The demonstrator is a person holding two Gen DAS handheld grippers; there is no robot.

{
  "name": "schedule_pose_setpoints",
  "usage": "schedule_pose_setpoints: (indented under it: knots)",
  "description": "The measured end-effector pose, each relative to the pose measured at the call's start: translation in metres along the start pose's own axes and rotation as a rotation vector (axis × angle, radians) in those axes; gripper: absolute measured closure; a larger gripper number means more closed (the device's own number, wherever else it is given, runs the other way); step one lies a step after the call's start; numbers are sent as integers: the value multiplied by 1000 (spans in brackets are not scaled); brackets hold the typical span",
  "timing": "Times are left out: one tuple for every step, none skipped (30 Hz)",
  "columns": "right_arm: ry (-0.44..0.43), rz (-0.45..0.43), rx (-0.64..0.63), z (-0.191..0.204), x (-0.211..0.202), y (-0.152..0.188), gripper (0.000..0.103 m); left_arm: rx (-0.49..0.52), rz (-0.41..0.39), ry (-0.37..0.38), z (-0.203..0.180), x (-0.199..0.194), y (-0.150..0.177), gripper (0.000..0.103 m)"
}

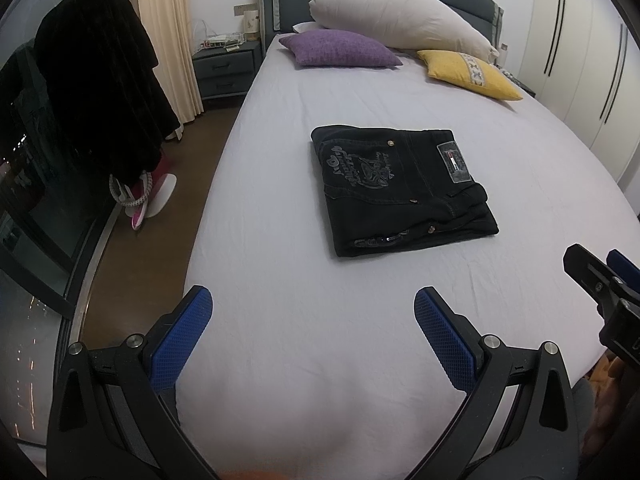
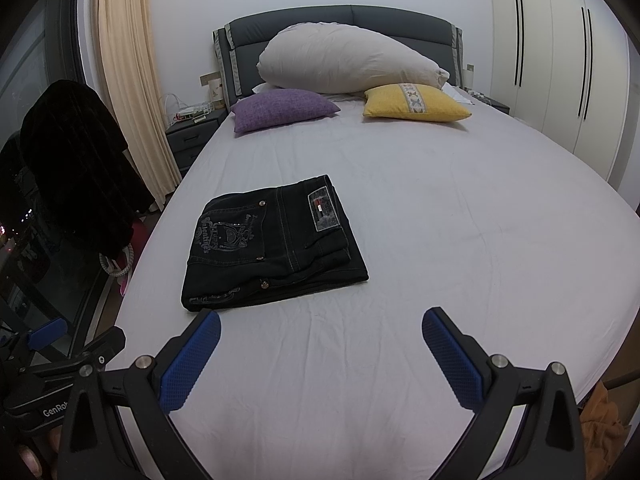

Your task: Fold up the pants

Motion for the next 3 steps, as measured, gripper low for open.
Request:
schedule_pose_setpoints:
  knots:
    - [0,0,1,0,0,0,0,0,2,2,1,0,-1,0]
    - [1,-1,0,0,0,0,0,-1,4,8,0,-1,0,0]
    - [1,-1,0,1,0,1,0,-3,5,11,1,-1,0,0]
Point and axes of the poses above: each gripper's, at about its wrist camera, not at the fingertips, and x roughly the way its jaws point, z to its left, y to its underside, the point moved 2 cm from there along x, roughly the way its jaws point, and after that the axes turned 13 degrees about z, right-handed, at the moved point
